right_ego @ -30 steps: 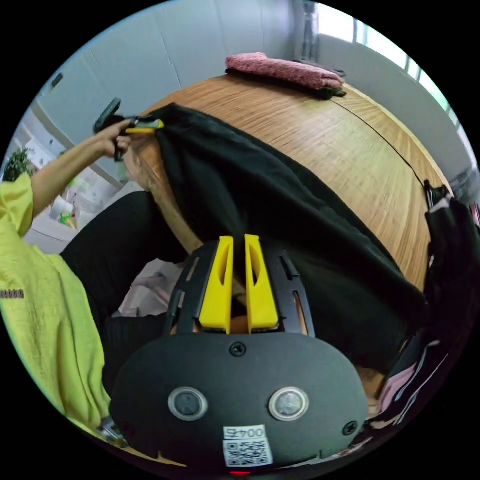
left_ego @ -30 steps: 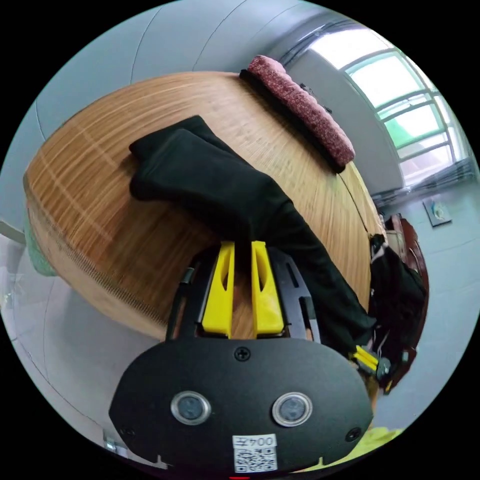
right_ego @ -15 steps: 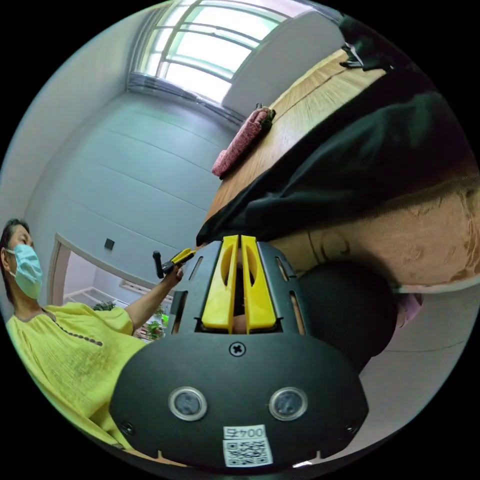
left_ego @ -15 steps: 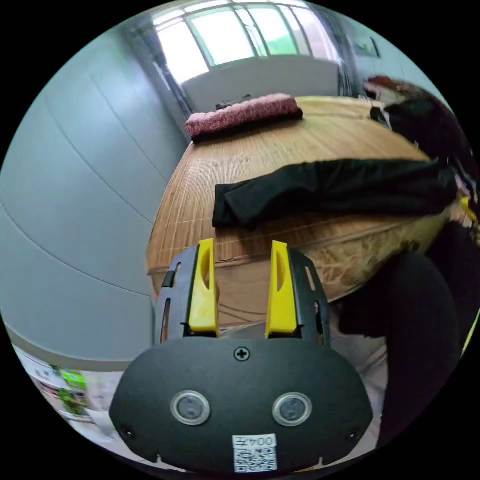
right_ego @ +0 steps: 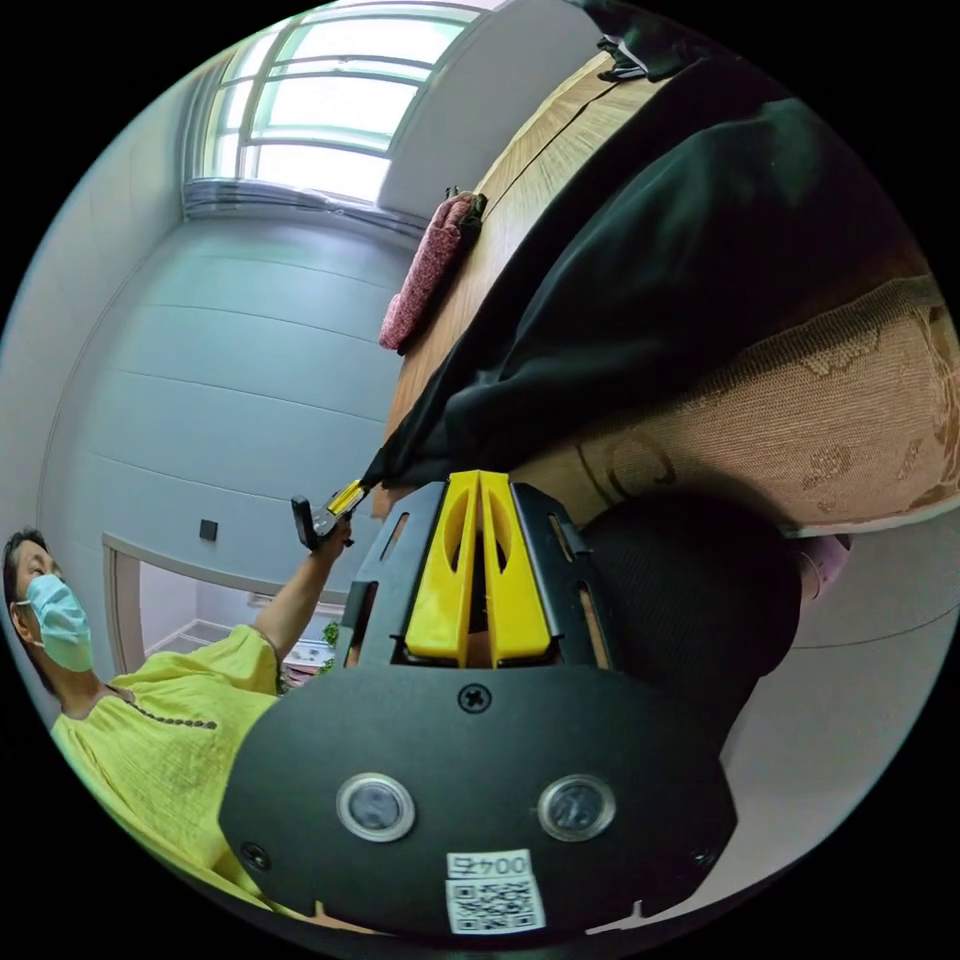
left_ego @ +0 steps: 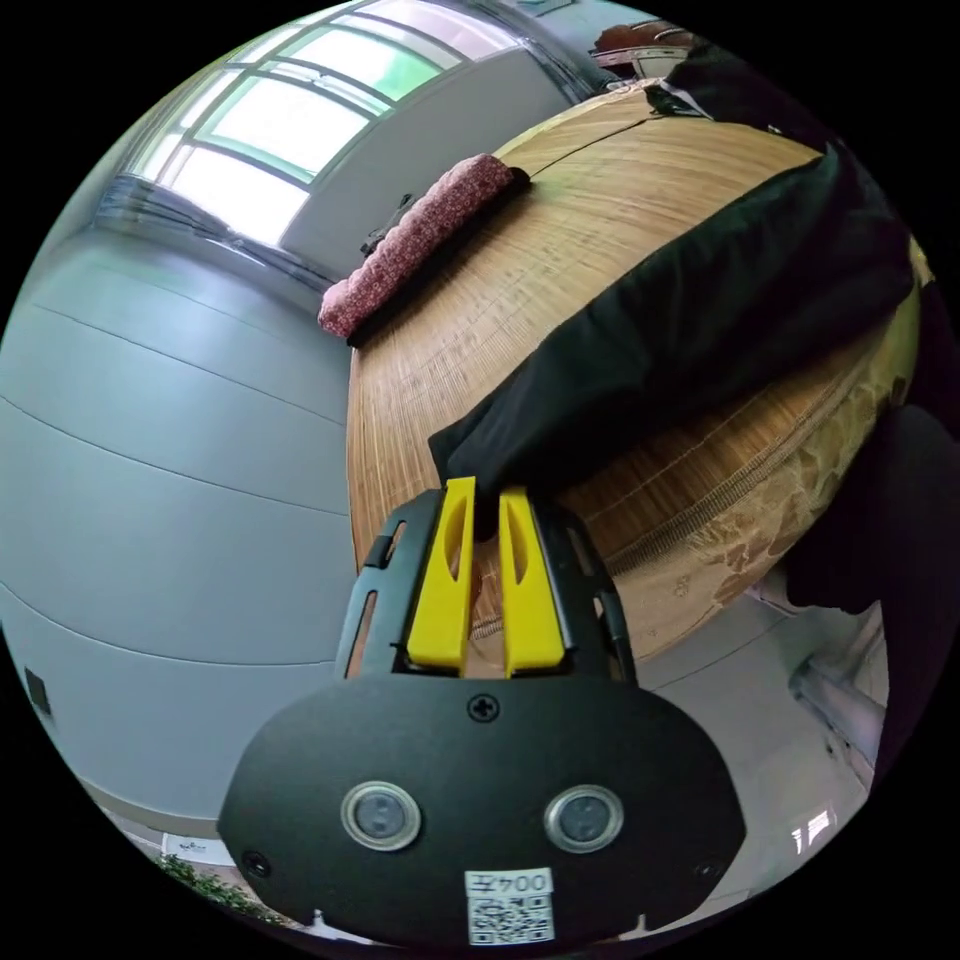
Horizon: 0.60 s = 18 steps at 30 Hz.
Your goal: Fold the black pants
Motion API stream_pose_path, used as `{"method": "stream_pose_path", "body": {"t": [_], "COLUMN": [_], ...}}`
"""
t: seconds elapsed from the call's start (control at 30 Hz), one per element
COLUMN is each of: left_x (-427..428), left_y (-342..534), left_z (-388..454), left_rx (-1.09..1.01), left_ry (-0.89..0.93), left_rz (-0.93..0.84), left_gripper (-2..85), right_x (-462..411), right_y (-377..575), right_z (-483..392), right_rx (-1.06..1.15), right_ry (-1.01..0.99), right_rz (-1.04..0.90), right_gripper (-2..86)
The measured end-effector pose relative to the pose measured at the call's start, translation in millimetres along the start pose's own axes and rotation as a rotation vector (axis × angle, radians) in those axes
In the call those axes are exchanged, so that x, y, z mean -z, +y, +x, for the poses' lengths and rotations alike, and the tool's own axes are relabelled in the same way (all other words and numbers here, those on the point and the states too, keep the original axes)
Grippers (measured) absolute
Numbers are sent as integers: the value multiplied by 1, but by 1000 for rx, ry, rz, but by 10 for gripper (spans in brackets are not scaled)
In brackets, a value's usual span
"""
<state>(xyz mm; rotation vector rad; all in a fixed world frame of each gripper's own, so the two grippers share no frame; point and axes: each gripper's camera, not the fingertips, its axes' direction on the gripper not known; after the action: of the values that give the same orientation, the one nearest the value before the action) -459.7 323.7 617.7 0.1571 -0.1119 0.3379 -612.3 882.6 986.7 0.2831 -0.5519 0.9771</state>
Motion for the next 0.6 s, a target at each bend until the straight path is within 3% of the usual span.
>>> {"method": "stream_pose_path", "body": {"t": [0.17, 0.37, 0.6], "left_x": [55, 117, -16], "left_y": [-53, -127, -176], "left_z": [-76, -176, -246], "left_rx": [12, 43, 130], "left_ry": [174, 455, 723], "left_rz": [-13, -157, -508], "left_gripper": [18, 10, 18], "right_x": [12, 26, 27], "right_y": [-6, -7, -17], "right_z": [7, 14, 14], "right_rx": [-12, -26, -36], "right_ry": [2, -25, -9], "right_rz": [-11, -1, -33], "right_gripper": [-7, -7, -7]}}
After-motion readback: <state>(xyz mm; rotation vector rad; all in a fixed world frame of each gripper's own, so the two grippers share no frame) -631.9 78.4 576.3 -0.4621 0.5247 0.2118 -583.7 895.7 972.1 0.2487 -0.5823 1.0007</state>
